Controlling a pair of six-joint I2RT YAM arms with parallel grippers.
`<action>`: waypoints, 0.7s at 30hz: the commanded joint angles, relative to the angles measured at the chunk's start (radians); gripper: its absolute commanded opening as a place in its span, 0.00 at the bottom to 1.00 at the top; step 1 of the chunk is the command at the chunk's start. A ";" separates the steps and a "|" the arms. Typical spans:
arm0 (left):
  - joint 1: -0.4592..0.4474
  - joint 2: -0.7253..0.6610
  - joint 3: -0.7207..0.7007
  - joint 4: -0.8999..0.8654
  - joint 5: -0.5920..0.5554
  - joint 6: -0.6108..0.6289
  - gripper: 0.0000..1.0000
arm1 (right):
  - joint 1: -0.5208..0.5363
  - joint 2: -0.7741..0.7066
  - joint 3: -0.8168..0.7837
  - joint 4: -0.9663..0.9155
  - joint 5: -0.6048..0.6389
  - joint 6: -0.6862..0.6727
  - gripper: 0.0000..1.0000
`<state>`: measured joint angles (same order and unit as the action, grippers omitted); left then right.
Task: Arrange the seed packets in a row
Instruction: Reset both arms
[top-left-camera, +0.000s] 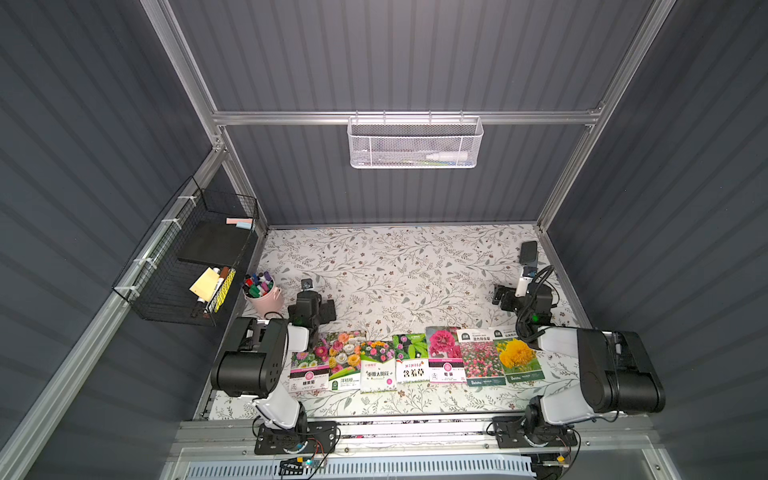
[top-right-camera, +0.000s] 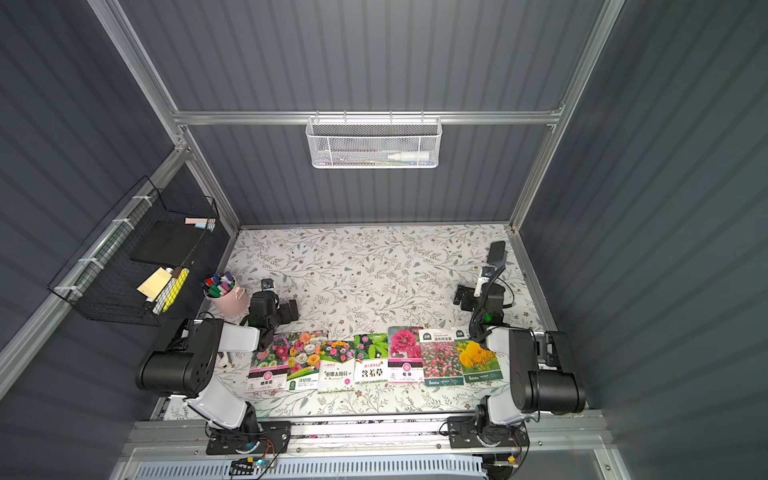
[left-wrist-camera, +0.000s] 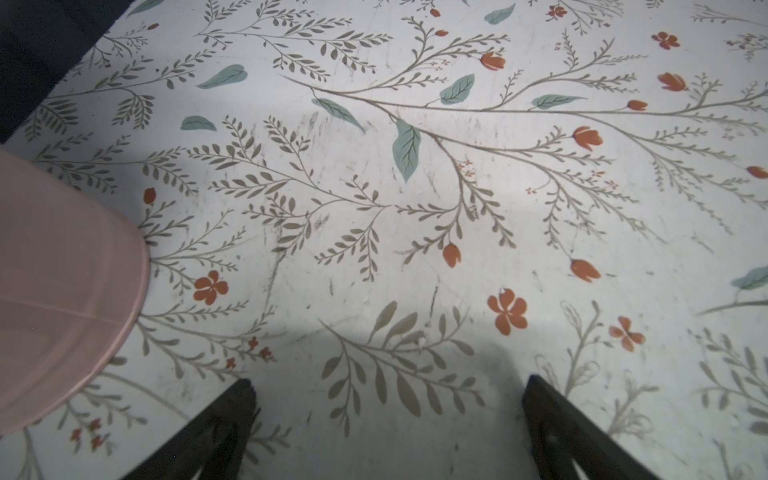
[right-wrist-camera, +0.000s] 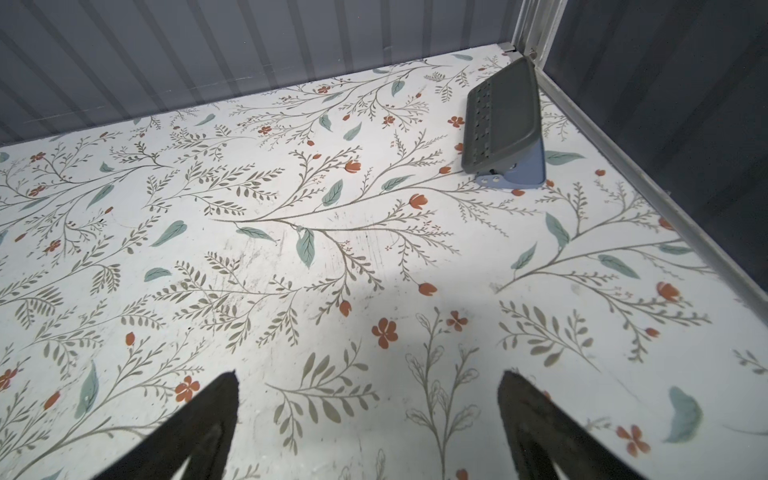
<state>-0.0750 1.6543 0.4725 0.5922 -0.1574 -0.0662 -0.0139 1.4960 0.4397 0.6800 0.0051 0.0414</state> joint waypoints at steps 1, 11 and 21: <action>0.004 0.044 -0.046 -0.167 -0.005 0.039 1.00 | 0.004 -0.008 0.012 -0.001 0.019 -0.002 0.99; 0.004 0.046 -0.044 -0.170 -0.004 0.039 0.99 | -0.012 -0.002 0.022 -0.010 -0.110 -0.031 0.99; 0.004 0.044 -0.046 -0.167 -0.008 0.037 0.99 | -0.016 -0.010 0.019 -0.016 -0.132 -0.035 0.99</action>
<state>-0.0750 1.6543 0.4725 0.5922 -0.1577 -0.0662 -0.0292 1.4960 0.4397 0.6647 -0.1093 0.0288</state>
